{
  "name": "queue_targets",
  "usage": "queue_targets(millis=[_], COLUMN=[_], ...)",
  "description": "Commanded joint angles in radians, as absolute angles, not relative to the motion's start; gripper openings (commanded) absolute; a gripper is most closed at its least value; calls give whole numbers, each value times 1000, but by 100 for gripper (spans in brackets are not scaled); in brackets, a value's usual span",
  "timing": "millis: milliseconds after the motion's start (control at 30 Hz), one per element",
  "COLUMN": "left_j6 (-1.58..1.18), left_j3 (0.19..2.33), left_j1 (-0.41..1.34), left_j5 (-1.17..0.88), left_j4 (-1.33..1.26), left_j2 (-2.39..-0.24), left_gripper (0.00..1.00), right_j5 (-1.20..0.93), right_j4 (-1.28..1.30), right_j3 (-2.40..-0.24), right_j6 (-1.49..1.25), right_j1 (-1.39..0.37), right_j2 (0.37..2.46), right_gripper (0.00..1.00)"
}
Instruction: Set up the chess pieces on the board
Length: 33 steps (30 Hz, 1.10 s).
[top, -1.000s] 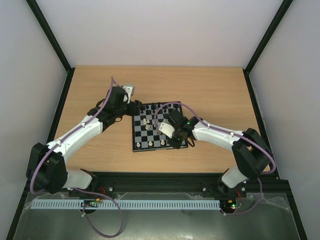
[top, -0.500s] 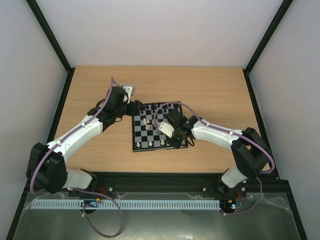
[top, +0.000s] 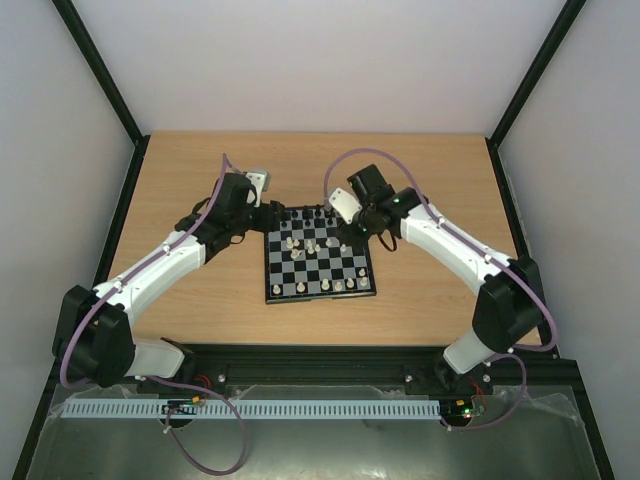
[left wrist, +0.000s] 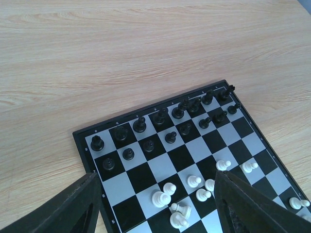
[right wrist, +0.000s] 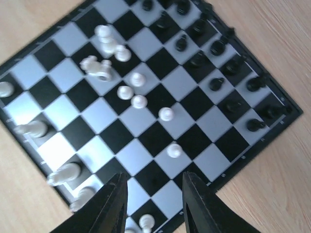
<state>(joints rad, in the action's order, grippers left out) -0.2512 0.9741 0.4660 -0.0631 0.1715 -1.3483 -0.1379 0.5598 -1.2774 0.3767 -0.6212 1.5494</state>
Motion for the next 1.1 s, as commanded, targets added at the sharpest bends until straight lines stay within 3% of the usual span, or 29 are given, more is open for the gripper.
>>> queue_targets(millis=[0, 433, 867, 1067], left_j6=[-253, -254, -255, -255], left_j3=[977, 976, 979, 980], left_j1=[462, 463, 463, 463], left_j5=[-82, -92, -100, -100], left_j4=[180, 179, 181, 184], left_j2=[-1342, -1347, -1354, -1358], left_gripper=[66, 66, 67, 68], right_j5=[-47, -14, -34, -48], right_j4=[589, 534, 487, 495], right_j3=[-1308, -1322, -1312, -1318], right_j6=[296, 233, 227, 226], right_j1=[-591, -571, -571, -571], right_j2=[1656, 1862, 1899, 1910], right_gripper=[33, 34, 24, 11])
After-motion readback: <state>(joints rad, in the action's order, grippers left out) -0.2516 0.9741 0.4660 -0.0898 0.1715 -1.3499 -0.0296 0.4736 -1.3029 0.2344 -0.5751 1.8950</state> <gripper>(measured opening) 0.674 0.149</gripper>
